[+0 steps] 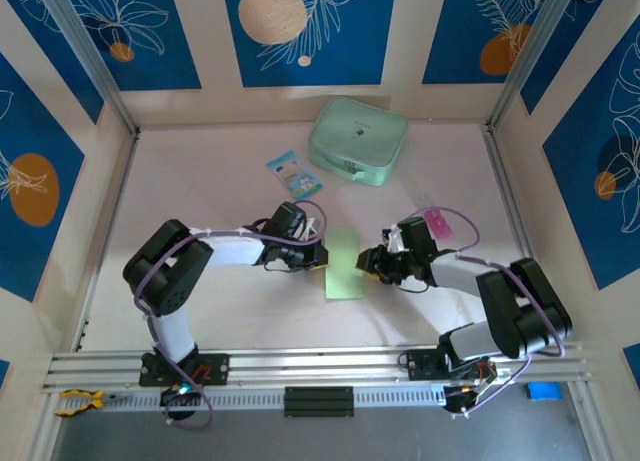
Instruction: Fold a paper plane with a square sheet of paper (pick it up from the middle)
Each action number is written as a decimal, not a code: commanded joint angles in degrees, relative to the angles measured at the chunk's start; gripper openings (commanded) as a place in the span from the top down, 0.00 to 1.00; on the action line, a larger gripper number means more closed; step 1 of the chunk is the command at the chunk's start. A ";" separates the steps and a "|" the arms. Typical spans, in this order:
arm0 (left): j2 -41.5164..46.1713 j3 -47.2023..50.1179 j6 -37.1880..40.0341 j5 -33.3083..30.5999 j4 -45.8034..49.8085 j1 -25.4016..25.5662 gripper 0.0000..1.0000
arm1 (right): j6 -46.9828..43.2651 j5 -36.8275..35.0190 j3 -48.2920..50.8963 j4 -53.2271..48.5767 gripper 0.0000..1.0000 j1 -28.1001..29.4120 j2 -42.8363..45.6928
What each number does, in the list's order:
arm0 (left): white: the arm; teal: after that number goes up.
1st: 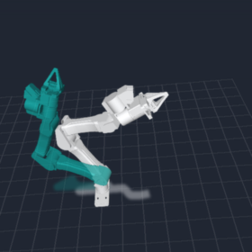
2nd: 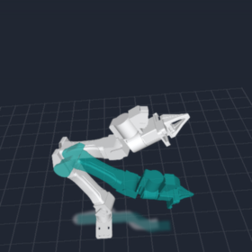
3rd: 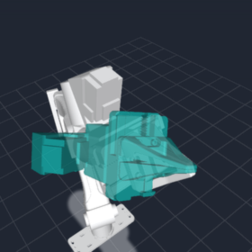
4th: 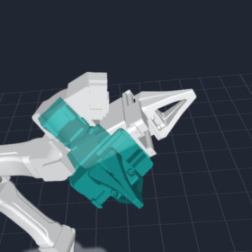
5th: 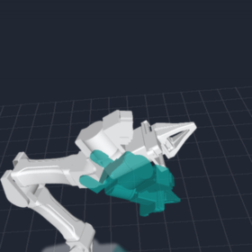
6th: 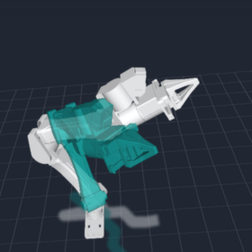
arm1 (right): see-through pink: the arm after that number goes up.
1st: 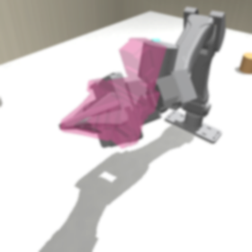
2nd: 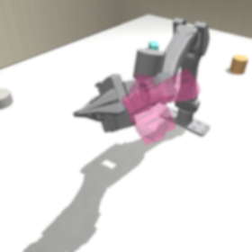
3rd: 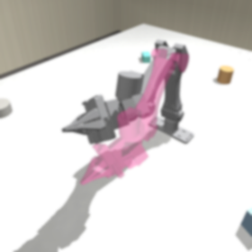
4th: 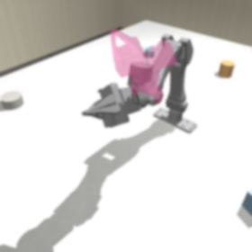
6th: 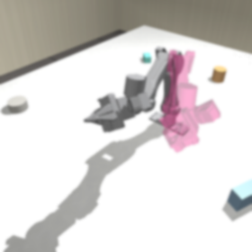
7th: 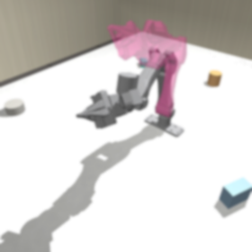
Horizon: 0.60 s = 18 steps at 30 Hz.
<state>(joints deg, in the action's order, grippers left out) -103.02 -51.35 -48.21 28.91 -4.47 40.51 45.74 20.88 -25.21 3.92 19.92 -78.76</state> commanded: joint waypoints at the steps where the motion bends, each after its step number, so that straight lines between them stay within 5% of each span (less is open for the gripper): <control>1: 2.05 0.89 -1.12 -0.05 1.03 -0.37 1.00 | -2.93 -4.36 -1.61 -8.47 0.53 1.58 6.10; 6: 2.68 0.86 -1.89 0.53 0.72 -0.60 1.00 | -7.55 -16.98 -2.65 -12.52 0.51 9.25 12.57; 11: 2.95 1.02 -2.72 1.31 0.09 -0.92 1.00 | -18.72 -37.72 0.62 -6.29 0.46 25.72 18.02; 18: 3.11 1.03 -4.33 2.45 -0.70 -1.25 1.00 | -33.51 -48.20 1.34 -0.93 0.44 37.98 15.03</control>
<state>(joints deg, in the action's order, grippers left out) -101.62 -51.09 -51.20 29.74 -4.73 39.77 21.56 -18.02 -23.81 0.16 54.98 -61.98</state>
